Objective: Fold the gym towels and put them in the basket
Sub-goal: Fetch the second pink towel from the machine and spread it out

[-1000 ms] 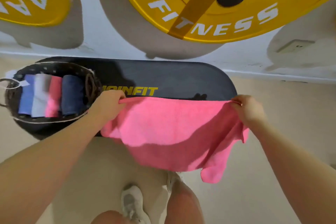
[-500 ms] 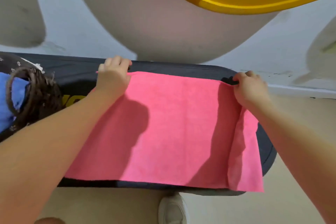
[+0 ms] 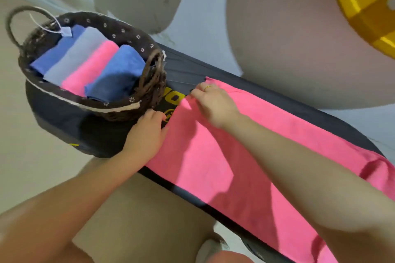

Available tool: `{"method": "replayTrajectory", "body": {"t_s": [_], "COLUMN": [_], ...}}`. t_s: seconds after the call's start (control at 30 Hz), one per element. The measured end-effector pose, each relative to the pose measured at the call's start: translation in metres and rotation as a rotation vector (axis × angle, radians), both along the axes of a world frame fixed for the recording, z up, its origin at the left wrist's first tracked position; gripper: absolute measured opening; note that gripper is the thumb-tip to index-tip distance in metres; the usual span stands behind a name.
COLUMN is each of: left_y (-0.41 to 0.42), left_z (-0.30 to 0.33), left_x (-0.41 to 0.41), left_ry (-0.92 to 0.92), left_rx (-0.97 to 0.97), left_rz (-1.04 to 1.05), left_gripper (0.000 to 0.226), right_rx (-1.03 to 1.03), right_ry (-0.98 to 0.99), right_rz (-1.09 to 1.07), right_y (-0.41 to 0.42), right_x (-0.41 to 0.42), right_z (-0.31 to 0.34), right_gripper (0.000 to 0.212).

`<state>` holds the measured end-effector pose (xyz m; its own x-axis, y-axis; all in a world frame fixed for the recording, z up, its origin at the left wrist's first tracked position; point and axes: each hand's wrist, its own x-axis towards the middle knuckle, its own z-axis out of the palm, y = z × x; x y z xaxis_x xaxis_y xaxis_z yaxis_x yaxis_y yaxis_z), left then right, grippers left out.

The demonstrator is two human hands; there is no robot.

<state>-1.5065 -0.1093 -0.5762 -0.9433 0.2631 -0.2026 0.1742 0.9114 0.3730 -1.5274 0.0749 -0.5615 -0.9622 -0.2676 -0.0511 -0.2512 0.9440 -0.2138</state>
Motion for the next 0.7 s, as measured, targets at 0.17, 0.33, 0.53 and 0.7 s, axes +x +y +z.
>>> {"method": "replayTrajectory", "body": {"t_s": [0.17,0.33,0.53,0.7], "left_y": [-0.017,-0.011,-0.005,-0.006], "left_z": [-0.010,-0.017,-0.012,-0.012], "left_x": [0.017,0.023,0.021,0.019], "left_ry": [-0.005,0.038,-0.036,-0.115], "left_rx": [-0.202,-0.132,-0.182,-0.219], "left_rz": [0.019,-0.003,0.088,0.094], "left_gripper": [0.032,0.034,0.042,0.040], "right_rx": [0.111,0.077,0.075,0.017], "right_ry": [0.001,-0.043,-0.170,-0.142], "right_rz": [-0.186,-0.564,-0.631,-0.683], "right_y": [-0.009,0.012,0.015,0.013], "right_x": [-0.031,-0.047,-0.053,-0.058], "right_z": [-0.008,-0.022,-0.020,-0.013], "right_gripper": [0.025,0.029,0.026,0.023]}}
